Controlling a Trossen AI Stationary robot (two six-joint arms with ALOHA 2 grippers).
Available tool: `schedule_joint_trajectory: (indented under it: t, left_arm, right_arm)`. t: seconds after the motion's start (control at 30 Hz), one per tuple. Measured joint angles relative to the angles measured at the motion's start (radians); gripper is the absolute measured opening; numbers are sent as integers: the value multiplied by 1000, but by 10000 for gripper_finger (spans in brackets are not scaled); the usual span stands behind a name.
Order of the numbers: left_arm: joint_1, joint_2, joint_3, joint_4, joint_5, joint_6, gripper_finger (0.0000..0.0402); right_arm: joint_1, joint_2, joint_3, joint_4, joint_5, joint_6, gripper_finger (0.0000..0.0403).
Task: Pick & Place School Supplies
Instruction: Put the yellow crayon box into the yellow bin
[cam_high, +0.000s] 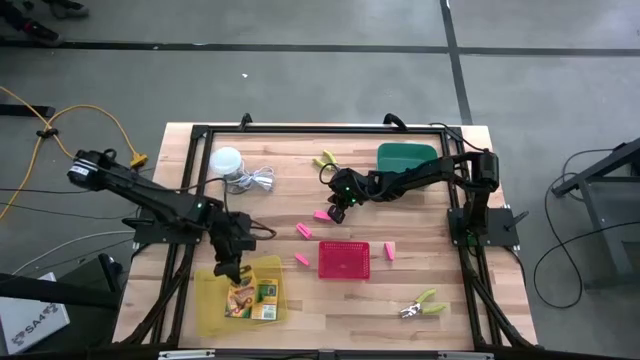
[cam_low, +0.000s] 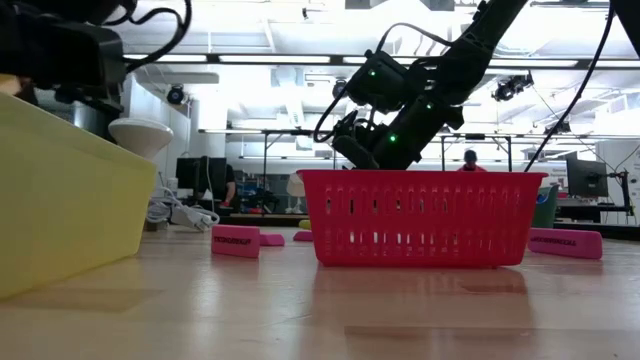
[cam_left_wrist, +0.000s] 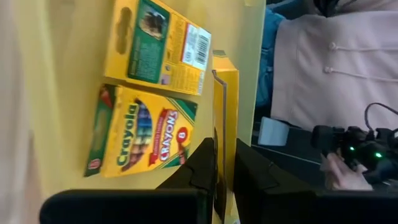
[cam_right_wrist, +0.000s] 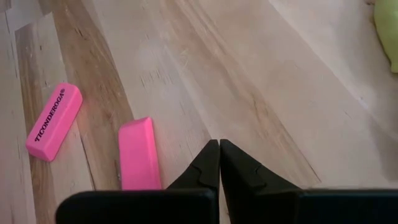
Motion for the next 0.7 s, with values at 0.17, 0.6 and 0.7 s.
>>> schedule_joint_trajectory:
  t: [0.17, 0.6, 0.7]
  left_arm:
    - [-60, 0, -17, 53, -27, -45, 29]
    - [-179, 99, -18, 60, -101, -80, 29]
    - [-179, 146, -18, 77, -68, -80, 29]
  right_arm:
    - [0, 0, 0, 0, 0, 0, 2]
    - [0, 0, 0, -1, 0, 0, 2]
    - [0, 0, 0, -1, 0, 3, 2]
